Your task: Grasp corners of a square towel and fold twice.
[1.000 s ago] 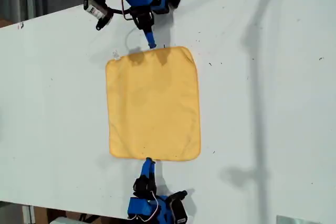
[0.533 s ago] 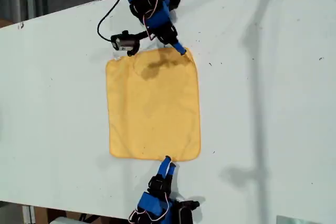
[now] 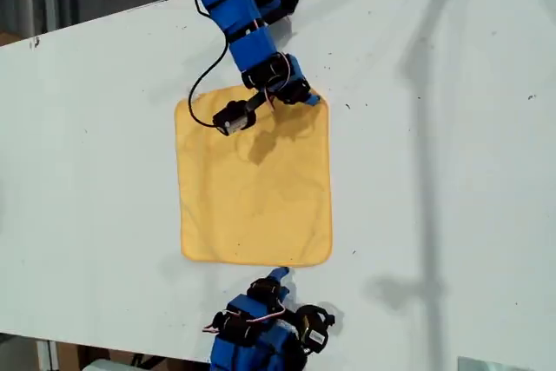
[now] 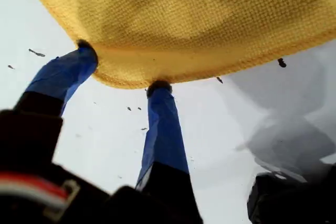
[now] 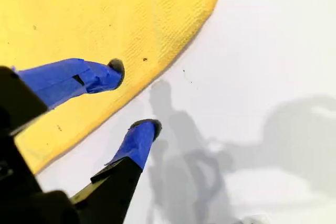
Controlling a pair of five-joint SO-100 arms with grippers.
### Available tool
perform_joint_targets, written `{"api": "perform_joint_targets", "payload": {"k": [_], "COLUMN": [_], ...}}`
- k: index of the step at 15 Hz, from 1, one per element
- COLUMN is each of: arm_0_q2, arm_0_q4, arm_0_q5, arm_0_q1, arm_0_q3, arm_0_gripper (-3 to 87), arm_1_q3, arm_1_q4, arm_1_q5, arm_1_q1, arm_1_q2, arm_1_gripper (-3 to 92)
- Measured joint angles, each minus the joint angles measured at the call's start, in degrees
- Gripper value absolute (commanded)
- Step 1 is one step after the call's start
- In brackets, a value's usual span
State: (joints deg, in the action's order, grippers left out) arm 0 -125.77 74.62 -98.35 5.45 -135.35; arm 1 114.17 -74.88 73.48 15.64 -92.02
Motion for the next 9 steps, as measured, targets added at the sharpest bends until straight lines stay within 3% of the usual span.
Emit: {"api": "perform_joint_targets", "payload": {"k": [4,6,9], "arm_0_q2": [2.37,3.87,7.12], "arm_0_q4": [-8.17,-9.58,-10.81], "arm_0_q5": [-0.79,-1.41,-2.99], "arm_0_q1": [0.79,1.05,1.93], "arm_0_q3": [-2.02,-2.11,-2.11], "arm_0_gripper": [17.3,17.4,18.8], "arm_1_q3": [-2.02,-5.71,-9.32], "arm_1_q4": [5.80,6.24,7.21], "arm_1_q5": [-1.32,-1.14,-0.26], "arm_1_q1": [-0.26,0.79,2.72], "arm_1_q2": [10.20,15.29,17.84], "arm_1_gripper": [23.1,0.0,-0.1]}}
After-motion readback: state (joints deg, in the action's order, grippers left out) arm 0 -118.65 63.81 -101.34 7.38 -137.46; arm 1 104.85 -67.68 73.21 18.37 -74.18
